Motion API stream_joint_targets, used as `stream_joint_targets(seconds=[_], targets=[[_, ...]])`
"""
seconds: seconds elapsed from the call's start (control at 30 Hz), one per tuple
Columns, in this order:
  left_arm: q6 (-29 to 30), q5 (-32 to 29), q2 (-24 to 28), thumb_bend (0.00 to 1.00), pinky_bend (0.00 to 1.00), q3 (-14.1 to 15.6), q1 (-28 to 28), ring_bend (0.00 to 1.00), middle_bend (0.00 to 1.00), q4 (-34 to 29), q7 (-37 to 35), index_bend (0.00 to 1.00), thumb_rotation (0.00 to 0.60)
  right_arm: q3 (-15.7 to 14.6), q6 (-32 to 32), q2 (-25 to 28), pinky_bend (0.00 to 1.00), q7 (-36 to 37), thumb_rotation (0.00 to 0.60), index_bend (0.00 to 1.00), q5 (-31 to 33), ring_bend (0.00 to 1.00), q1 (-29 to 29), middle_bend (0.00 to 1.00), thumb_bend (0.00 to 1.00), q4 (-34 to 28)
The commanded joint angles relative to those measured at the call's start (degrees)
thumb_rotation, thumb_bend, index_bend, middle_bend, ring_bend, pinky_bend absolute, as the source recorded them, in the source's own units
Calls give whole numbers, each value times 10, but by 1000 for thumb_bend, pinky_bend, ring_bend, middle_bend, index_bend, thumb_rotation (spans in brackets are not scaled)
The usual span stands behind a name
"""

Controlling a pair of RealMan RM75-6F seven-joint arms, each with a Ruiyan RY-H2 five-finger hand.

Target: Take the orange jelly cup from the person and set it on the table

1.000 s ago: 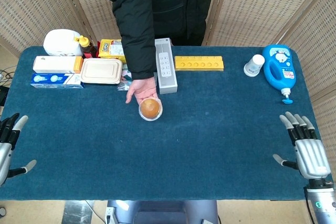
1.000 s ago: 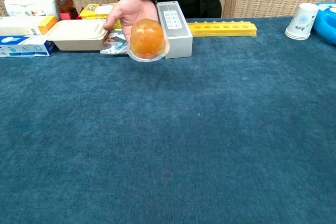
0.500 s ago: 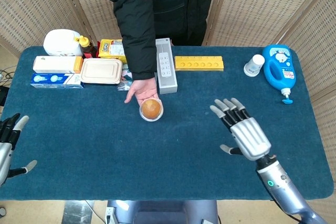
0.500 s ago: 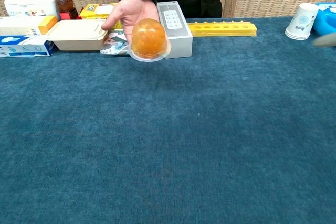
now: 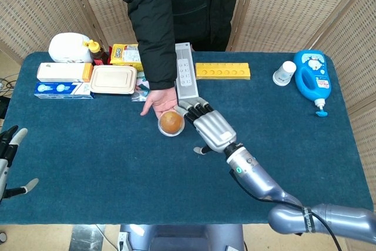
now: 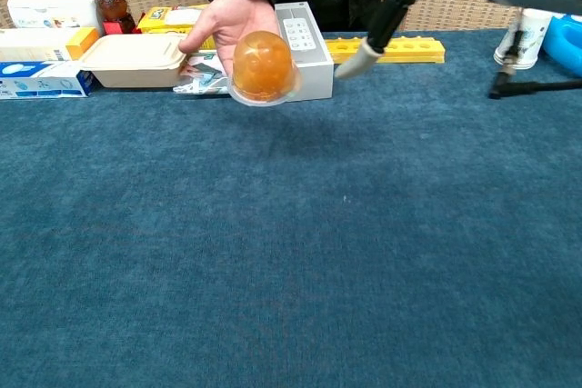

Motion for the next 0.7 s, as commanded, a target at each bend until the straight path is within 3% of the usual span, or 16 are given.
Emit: stream_joint_targets(seconds=[0.03, 0.37, 0.57, 0.7], targets=[[-1, -1, 4, 24, 14, -1, 0, 0, 0, 2, -8, 0, 600, 6, -14, -37, 41, -28, 600, 84, 53, 37, 41, 64, 110, 48], [-6, -10, 12, 24, 14, -4, -3, 0, 0, 5, -26, 0, 600, -3, -23, -86, 122, -36, 600, 138, 129, 78, 102, 116, 153, 129], [-14, -20, 13, 23, 14, -7, -8, 0, 0, 5, -28, 0, 600, -9, -12, -112, 294, -33, 600, 260, 140, 170, 124, 202, 192, 163], [-19, -31, 13, 23, 14, -11, -13, 0, 0, 6, -29, 0, 600, -10, 5, -141, 448, -15, 600, 356, 123, 308, 132, 327, 240, 205]])
